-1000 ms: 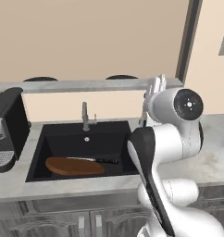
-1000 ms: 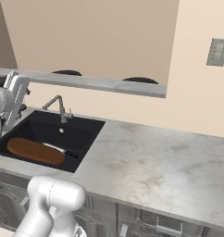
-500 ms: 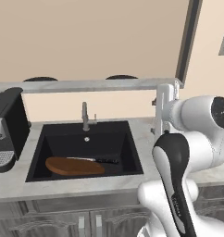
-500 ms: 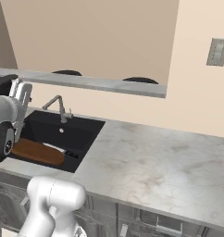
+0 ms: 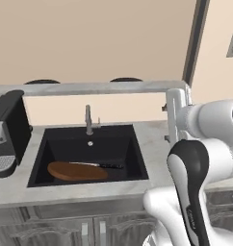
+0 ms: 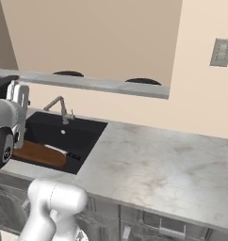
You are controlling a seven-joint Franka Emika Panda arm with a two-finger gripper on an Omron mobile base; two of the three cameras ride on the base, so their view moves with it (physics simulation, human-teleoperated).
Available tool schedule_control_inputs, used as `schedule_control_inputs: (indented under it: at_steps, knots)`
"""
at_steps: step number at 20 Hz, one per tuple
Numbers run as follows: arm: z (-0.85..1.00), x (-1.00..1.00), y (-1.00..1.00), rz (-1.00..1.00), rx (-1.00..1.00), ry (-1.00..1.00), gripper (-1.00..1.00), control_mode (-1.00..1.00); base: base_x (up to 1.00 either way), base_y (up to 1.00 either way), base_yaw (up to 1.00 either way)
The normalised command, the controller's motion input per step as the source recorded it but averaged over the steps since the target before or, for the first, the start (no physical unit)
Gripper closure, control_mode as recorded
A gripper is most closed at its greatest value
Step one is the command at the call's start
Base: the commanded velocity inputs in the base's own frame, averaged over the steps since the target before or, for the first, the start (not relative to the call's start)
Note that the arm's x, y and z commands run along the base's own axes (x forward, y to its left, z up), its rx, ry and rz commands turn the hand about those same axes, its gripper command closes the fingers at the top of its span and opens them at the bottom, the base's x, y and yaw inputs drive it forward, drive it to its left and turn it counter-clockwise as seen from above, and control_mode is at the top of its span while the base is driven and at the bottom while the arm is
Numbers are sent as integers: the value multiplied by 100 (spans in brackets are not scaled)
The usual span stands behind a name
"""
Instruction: Move the cutting board and knife to the sink. Then move spray from the cabinet to the counter.
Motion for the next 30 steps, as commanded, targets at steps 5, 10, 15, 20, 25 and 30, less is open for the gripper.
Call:
schedule_control_inputs:
  at_steps: [5, 10, 15, 20, 25, 30]
  knots:
    - [0, 0, 0, 0, 0, 0, -100, 100, -72, 0, -1]
    - [0, 0, 0, 0, 0, 0, -100, 100, -100, 0, -4]
    - [0, 0, 0, 0, 0, 0, -100, 100, -100, 5, -2]
    - [0, 0, 0, 0, 0, 0, -100, 100, -100, 26, 0]
    - [0, 0, 0, 0, 0, 0, -100, 100, -100, 37, 0]
    - [0, 0, 0, 0, 0, 0, -100, 100, -100, 66, 1]
